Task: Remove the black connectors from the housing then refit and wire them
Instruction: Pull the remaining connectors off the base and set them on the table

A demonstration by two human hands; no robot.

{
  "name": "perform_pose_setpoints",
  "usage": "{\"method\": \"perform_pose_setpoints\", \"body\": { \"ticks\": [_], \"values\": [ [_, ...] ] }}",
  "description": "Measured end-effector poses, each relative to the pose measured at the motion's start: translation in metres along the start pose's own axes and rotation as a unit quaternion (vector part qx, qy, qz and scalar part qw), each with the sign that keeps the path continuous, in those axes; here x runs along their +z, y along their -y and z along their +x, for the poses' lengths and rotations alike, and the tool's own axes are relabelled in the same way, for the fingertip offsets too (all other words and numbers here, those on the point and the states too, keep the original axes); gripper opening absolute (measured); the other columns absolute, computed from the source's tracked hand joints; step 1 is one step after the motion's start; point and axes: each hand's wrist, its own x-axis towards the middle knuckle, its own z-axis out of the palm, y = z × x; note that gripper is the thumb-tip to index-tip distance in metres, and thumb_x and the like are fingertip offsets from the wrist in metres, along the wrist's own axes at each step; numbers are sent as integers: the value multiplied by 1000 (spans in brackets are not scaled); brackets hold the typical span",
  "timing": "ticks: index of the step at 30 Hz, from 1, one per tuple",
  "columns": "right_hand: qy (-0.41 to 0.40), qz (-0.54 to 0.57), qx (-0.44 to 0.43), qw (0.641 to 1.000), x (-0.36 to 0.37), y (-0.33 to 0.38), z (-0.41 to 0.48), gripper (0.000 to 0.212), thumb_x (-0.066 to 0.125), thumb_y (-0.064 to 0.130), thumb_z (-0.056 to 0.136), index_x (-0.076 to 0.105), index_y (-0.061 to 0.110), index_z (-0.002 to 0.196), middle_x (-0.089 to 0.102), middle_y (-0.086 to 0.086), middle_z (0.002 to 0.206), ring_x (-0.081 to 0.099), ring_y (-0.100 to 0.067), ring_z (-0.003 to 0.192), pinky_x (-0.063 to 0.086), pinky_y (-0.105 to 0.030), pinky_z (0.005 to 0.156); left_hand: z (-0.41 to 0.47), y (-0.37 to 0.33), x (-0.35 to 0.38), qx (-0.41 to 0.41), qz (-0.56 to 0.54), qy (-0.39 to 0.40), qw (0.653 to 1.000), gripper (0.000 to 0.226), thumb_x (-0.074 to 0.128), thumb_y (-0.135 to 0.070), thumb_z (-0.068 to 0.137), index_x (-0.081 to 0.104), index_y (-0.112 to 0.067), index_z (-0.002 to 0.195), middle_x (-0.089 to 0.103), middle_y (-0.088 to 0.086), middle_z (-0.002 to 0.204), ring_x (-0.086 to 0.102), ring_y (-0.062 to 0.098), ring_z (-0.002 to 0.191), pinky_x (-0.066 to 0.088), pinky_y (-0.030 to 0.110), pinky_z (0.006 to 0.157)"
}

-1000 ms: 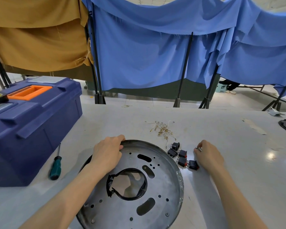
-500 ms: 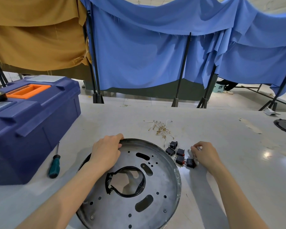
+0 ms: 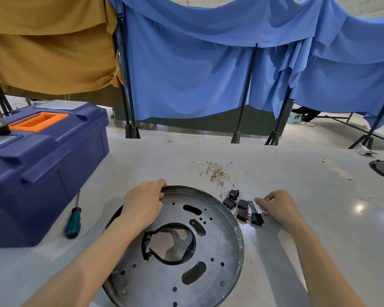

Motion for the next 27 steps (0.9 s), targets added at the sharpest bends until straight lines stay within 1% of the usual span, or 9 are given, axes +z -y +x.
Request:
{"method": "perform_pose_setpoints", "body": {
  "ticks": [2,4,8,12,15,17,21,24,27],
  "values": [
    [5,-13,-2,1000,0,2,0,28,71,19,82,54,6,63,50,-9,54,47,-20,50,33,-28,56,0,0,0,-1,5,2,1000,31,45,-5,91,55,-19,117,68,2,100,61,25,88,40,30,61],
    [5,-29,-5,1000,2,4,0,24,73,19,80,61,3,66,56,-7,54,52,-23,58,38,-30,58,1,-1,0,-4,4,6,1000,34,45,-3,90,55,-20,118,68,2,102,61,26,91,40,30,62],
    [5,-36,-6,999,2,7,0,23,75,20,79,64,2,70,58,-8,58,52,-26,63,39,-31,61,0,-1,-1,-3,1,13,1000,38,43,-2,89,54,-19,121,68,3,106,61,26,94,44,32,67],
    [16,-60,-10,998,4,9,-1,27,71,16,79,52,10,61,49,-9,56,42,-24,61,34,-30,59,0,-2,-1,-3,7,10,1000,35,44,-5,92,54,-20,121,68,4,105,61,26,93,40,30,63],
    [27,-96,-22,995,6,13,-3,44,69,15,80,37,14,50,32,-2,46,30,-25,57,25,-30,53,0,-2,-2,-6,5,10,1000,35,44,-4,91,54,-20,121,67,4,105,60,27,93,38,29,63],
    [33,-114,-34,992,6,15,-4,51,68,15,82,28,17,50,24,0,46,24,-24,57,18,-32,52,-1,-3,-2,-6,5,10,1000,35,45,-4,91,55,-20,121,67,3,105,60,27,94,39,30,64],
    [49,-124,-49,990,6,12,-1,51,65,15,84,23,19,55,21,0,49,20,-23,57,15,-32,52,-1,-3,-3,-9,7,12,1000,33,45,-5,92,55,-20,119,67,5,103,60,28,93,40,30,64],
    [55,-94,-64,992,5,8,2,51,63,8,82,22,19,52,19,1,50,19,-23,60,16,-32,56,-2,-4,-4,-10,9,11,1000,33,46,-6,92,55,-21,120,67,4,104,60,27,93,37,30,63],
    [70,18,-49,996,-5,3,4,48,60,2,85,31,13,48,19,1,44,21,-15,38,18,-21,46,-2,-4,-5,-13,2,13,1000,37,46,-3,91,55,-22,122,68,1,105,60,25,94,36,28,63]
  ]
}}
